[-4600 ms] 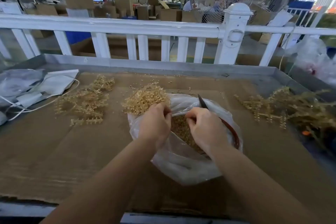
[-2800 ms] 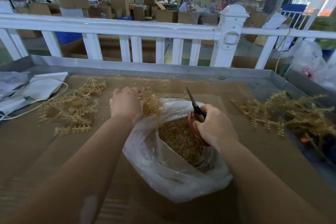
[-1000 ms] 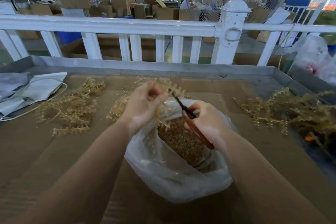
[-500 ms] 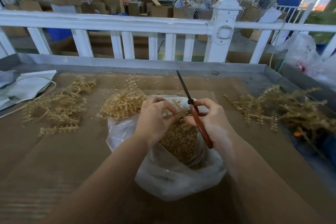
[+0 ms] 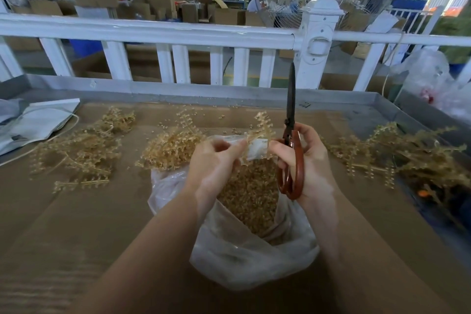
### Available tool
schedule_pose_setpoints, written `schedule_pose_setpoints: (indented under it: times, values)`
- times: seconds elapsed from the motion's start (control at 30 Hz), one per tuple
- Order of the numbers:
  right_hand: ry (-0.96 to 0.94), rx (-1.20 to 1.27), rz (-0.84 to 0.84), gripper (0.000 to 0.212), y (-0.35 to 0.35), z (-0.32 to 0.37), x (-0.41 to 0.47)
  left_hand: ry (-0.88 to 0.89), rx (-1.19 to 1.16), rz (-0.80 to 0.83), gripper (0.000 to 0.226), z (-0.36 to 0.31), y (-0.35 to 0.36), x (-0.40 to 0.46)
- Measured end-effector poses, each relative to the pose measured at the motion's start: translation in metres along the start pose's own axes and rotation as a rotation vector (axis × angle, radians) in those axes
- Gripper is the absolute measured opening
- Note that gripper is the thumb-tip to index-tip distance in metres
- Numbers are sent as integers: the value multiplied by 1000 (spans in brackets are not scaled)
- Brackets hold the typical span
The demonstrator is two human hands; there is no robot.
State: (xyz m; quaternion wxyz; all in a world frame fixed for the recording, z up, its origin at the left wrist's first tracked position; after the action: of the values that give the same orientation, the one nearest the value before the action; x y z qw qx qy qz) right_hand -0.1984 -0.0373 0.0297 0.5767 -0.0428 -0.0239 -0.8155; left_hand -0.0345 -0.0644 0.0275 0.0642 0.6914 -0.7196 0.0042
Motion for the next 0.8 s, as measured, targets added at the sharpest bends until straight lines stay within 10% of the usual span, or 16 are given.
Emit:
schedule_pose_setpoints:
  times: [0.17,0.37,0.8]
  values:
    - [-6,42,29,44,0,-4,1,-272,111,145,46,16,12,-6]
    - [-2,25,77,41,0,-10,1,-589,-914,90,38,26,25,-5]
    - [-115,-324,28,38,1,-17,0,-468,-667,19,61,45,21,-2]
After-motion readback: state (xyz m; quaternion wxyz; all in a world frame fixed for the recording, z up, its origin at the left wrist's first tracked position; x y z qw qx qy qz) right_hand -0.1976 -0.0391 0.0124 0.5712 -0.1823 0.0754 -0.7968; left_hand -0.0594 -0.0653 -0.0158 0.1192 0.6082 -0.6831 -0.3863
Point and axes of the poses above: each hand's wrist, its own x-axis towards the middle knuckle, its own y-axis out of the palm, z = x × y, the point moved 5 cm from there along x, towards the middle knuckle, and after that the axes turned 15 degrees about -x, right-handed, at the moved point
